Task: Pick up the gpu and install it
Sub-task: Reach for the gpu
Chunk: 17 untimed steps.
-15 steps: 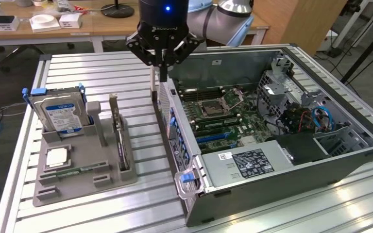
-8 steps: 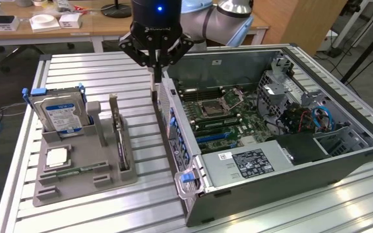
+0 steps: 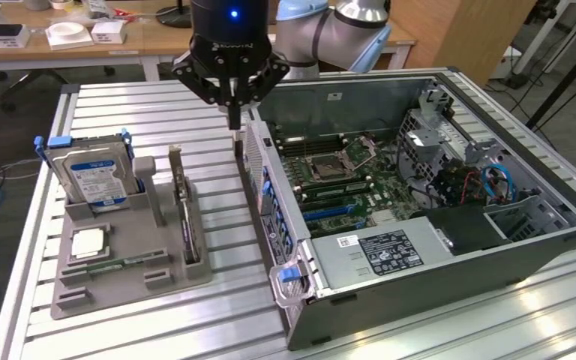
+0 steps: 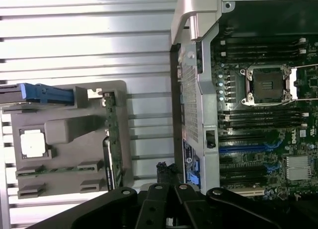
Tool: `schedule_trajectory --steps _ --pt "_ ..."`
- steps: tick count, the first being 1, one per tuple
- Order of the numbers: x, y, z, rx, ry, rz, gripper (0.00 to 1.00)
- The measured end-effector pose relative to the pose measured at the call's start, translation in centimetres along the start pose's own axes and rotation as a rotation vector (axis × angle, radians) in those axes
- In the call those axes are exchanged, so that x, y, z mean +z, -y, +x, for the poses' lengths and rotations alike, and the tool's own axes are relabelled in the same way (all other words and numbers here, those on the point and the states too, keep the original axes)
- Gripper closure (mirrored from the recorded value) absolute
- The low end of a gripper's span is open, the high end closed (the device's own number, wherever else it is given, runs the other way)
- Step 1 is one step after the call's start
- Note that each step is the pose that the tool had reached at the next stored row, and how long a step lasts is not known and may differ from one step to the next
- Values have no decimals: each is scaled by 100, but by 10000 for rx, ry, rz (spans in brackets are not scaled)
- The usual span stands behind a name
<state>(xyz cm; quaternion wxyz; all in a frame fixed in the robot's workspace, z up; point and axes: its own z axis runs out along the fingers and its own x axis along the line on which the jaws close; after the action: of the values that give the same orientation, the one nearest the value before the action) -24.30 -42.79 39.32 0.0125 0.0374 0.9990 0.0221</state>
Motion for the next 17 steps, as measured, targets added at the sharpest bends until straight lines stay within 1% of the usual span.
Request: schedule_trajectory --steps 11,17 --pt "-5 29 180 -1 0 0 89" --pt "-7 37 247 0 0 -1 89"
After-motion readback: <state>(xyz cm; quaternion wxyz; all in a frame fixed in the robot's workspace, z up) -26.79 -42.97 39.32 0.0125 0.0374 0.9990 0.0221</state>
